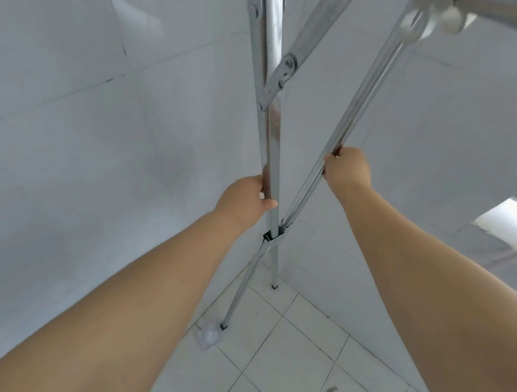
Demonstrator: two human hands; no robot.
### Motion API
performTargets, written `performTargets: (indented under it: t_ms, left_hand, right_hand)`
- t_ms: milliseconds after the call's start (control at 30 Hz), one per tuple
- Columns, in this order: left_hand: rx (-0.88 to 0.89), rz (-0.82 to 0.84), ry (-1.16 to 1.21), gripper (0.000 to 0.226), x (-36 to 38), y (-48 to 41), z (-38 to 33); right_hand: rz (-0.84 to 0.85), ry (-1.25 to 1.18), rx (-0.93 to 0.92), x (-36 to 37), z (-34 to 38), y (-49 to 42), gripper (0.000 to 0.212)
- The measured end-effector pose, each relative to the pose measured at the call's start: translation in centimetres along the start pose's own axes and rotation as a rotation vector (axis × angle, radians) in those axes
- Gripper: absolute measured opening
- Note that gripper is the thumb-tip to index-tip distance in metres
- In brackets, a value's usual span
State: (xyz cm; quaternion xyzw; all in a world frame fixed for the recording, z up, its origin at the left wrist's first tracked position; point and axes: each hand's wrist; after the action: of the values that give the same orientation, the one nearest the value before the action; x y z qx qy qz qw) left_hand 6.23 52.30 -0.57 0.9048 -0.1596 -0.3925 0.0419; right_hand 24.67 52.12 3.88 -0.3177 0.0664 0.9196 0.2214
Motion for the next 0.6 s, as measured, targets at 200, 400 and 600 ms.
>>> performTargets:
  t_ms: [200,400,600]
  left_hand:
    - [0.012,-0.003,-0.010,0.009,-1.0,-0.8,0.7]
    - [0.002,-0.031,-0.008,0.016,-2.7,-1.9,2.1]
    - [-0.020,-0.047,-0.063,0.022,-4.2,-2.7,3.3]
  right_hand:
    - [-0.010,-0.023,0.023,0.7,1.5,-0.5,0.026]
    - [0.021,-0.041,0.043,2.7,3.8,-1.0,0.028]
    - [0.082,0.054,0.027,4.4,5.6,-1.3,0.030]
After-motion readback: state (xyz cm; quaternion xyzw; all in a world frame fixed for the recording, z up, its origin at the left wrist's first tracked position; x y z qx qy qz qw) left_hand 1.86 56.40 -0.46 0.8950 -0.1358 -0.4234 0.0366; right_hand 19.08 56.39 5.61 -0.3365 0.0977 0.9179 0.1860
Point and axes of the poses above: each hand's wrist, its own y-axis away from the middle knuckle, its own x-axis out of the palm, z = x × y, and after that the axes turned 12 degrees about -x, right-handed
